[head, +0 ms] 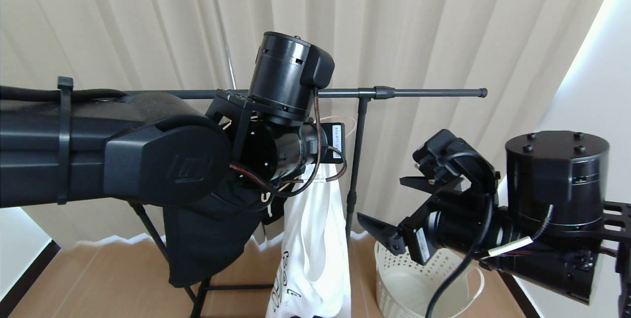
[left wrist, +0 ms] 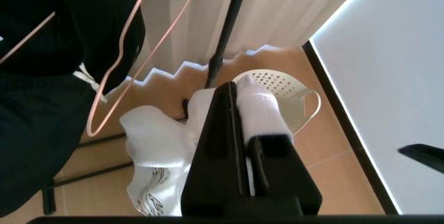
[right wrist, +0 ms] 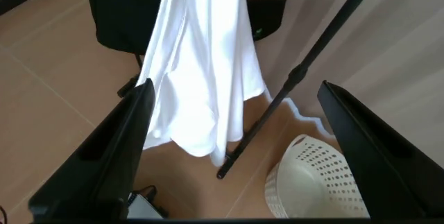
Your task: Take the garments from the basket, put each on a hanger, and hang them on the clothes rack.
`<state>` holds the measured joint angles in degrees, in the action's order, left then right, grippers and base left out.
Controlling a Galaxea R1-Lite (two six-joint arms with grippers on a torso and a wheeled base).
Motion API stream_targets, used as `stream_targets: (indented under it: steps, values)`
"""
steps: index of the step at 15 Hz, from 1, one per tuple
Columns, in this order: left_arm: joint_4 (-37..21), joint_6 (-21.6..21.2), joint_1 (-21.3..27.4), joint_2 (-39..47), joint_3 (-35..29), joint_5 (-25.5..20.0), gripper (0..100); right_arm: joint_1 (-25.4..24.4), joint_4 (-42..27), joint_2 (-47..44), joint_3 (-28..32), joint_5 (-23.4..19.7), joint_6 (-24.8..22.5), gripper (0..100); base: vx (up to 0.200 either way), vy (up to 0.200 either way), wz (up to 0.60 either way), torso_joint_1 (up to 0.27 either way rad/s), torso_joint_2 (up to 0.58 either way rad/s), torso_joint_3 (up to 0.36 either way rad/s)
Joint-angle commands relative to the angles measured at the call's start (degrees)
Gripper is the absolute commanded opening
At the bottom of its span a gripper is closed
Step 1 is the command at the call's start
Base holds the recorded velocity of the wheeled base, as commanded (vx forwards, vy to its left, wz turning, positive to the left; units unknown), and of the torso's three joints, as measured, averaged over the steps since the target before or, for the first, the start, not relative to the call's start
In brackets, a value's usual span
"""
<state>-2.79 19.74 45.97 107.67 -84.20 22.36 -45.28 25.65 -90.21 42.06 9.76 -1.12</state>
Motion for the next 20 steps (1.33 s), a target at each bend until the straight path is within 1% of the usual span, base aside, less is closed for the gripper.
stream_targets:
  steps: [1,2,3,5,8,10,11,14,16,20]
  values:
    - [0.0,0.0,0.3,-0.2,0.0,0.1,0,-2.0,4.8,-5.6,0.0,0.8,2.1,100,0.000,0.000,0.00,0.000,0.00,0.000]
    - [0.0,0.0,0.3,-0.2,0.0,0.1,0,-2.7,9.9,-6.4,-0.8,0.7,3.8,100,0.000,0.000,0.00,0.000,0.00,0.000]
    - [0.0,0.0,0.3,-0.1,0.0,0.1,0,-3.0,14.0,-6.6,-1.9,0.5,4.3,100,0.000,0.000,0.00,0.000,0.00,0.000]
    - [0.0,0.0,0.4,-0.1,0.0,0.1,0,-3.2,19.5,-7.5,-4.0,0.4,3.9,100,0.000,0.000,0.00,0.000,0.00,0.000]
    - [-0.1,0.0,1.0,-0.2,0.0,0.2,0,-3.5,19.4,-9.8,-3.4,1.7,3.6,100,0.000,0.000,0.00,0.000,0.00,0.000]
    - [-0.1,0.0,1.1,-0.3,0.1,0.2,0,-3.2,19.5,-12.0,-2.8,5.9,2.0,100,0.000,0.000,0.00,0.000,0.00,0.000]
    - [-0.1,0.0,1.1,-0.3,0.3,0.2,0,-2.4,19.6,-13.2,-2.8,6.8,1.3,100,0.000,0.000,0.00,0.000,0.00,0.000]
    - [-0.1,0.0,1.1,-1.1,1.3,0.2,0,-0.1,19.8,-15.6,-2.9,7.5,-0.3,100,0.000,0.000,0.00,0.000,0.00,0.000]
    - [-0.1,-0.1,1.1,-1.9,2.1,0.1,0,0.5,19.8,-16.0,-2.9,7.5,-1.1,100,0.000,0.000,0.00,0.000,0.00,0.000]
    - [-0.1,-0.1,1.1,-3.3,3.7,0.0,0,1.3,20.8,-19.3,-2.2,7.9,-0.9,100,0.000,0.000,0.00,0.000,0.00,0.000]
